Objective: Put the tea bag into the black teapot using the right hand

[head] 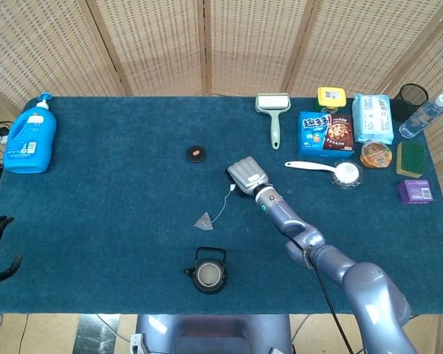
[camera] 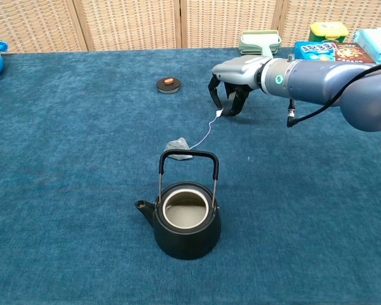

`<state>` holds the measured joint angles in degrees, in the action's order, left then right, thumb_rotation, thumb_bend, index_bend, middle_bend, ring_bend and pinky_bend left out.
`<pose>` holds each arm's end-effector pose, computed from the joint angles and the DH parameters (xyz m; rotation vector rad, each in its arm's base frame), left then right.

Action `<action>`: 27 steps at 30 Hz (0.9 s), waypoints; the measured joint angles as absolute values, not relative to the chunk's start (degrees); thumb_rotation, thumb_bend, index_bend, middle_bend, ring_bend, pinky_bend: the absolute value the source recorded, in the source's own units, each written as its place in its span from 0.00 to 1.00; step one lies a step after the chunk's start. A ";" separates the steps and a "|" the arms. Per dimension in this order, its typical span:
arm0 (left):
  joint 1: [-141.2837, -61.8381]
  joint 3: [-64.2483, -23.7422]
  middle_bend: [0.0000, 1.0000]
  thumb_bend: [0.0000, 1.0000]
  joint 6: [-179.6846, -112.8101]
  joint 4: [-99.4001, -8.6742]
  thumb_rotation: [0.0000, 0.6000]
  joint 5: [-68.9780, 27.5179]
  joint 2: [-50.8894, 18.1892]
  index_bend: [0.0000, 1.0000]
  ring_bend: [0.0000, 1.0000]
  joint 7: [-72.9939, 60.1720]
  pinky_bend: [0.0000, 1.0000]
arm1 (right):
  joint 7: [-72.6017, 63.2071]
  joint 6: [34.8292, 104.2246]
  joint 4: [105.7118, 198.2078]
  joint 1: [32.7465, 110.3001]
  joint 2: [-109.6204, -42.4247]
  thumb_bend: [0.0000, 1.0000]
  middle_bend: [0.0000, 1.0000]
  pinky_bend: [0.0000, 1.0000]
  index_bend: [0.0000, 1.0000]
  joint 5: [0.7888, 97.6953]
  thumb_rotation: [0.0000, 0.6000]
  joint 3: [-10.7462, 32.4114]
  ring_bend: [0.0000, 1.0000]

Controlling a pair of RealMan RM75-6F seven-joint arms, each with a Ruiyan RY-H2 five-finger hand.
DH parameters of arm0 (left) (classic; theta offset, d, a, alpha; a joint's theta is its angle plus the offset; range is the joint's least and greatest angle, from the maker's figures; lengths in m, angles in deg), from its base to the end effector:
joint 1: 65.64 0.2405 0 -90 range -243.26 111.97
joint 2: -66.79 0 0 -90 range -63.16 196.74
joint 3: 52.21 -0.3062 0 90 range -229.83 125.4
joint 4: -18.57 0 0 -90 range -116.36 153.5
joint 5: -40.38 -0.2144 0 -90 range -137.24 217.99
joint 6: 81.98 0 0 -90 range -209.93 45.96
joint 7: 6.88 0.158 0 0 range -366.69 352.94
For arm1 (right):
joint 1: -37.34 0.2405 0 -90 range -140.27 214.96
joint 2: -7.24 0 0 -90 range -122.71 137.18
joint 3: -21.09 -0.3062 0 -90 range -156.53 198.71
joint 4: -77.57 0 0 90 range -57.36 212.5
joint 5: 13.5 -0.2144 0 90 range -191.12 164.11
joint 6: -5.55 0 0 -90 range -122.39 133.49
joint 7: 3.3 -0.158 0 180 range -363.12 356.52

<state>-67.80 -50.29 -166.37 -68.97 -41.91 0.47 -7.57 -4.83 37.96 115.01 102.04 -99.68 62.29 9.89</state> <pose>-0.3920 0.1783 0.1713 -1.3201 -0.9506 -0.7975 -0.1144 -0.5191 -0.1003 2.0770 -0.7139 0.7527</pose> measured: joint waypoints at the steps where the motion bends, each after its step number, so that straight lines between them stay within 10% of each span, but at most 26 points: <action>1: -67.78 -50.28 0.13 0.36 -166.41 -68.96 1.00 -41.92 0.48 0.13 0.05 -7.57 0.11 | -4.76 37.92 115.00 102.04 -99.72 0.45 1.00 1.00 0.50 62.25 1.00 9.90 1.00; 27: -67.40 -50.09 0.13 0.37 -166.93 -68.34 1.00 -41.93 0.41 0.13 0.05 -8.02 0.11 | -3.40 37.54 115.58 102.07 -100.46 0.51 1.00 1.00 0.54 61.67 1.00 9.80 1.00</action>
